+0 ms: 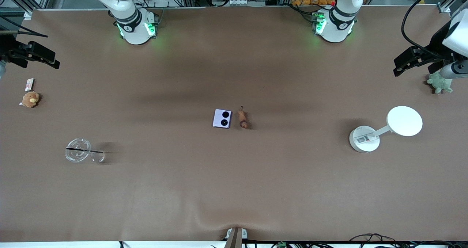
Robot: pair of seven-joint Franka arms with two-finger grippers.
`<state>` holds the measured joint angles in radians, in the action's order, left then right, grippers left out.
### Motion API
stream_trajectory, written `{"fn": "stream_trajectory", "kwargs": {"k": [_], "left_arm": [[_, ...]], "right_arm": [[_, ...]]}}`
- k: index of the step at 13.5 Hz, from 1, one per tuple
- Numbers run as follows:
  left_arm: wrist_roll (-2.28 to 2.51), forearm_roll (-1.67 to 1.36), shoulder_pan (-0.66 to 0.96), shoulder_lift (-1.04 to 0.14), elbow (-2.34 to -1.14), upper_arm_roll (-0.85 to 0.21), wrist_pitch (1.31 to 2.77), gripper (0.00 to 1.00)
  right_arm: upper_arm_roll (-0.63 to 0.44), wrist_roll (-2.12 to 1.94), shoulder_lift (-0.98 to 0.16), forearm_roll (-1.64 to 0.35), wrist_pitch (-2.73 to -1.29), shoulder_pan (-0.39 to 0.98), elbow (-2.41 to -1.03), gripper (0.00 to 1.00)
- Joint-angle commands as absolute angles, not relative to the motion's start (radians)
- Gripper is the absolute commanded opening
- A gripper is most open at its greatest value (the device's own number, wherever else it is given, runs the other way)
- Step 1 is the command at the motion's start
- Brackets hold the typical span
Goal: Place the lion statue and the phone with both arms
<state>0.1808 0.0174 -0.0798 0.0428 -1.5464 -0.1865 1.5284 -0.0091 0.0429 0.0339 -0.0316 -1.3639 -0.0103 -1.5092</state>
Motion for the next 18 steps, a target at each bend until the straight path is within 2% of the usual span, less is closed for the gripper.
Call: {"fn": "stream_trajectory", "kwargs": {"k": [1,14,18], "left_arm": [[0.178,0.038,-0.089,0.043,-1.532,-0.195,1.513,1.00],[0.178,0.025,-0.069,0.026,-1.514,-0.206,1.494,1.00],[0.201,0.026,-0.028,-0.014,-1.509,-0.250,1.502,1.00]], "right_arm": [[0.000,0.044,0.029,-0.017,-1.364,-0.015,-1.497,1.00],[0.000,0.046,0.028,-0.017,-1.370,-0.014,-1.497,1.00],[0.002,0.046,0.018,-0.020,-1.371,-0.012,-1.497,1.00]]}}
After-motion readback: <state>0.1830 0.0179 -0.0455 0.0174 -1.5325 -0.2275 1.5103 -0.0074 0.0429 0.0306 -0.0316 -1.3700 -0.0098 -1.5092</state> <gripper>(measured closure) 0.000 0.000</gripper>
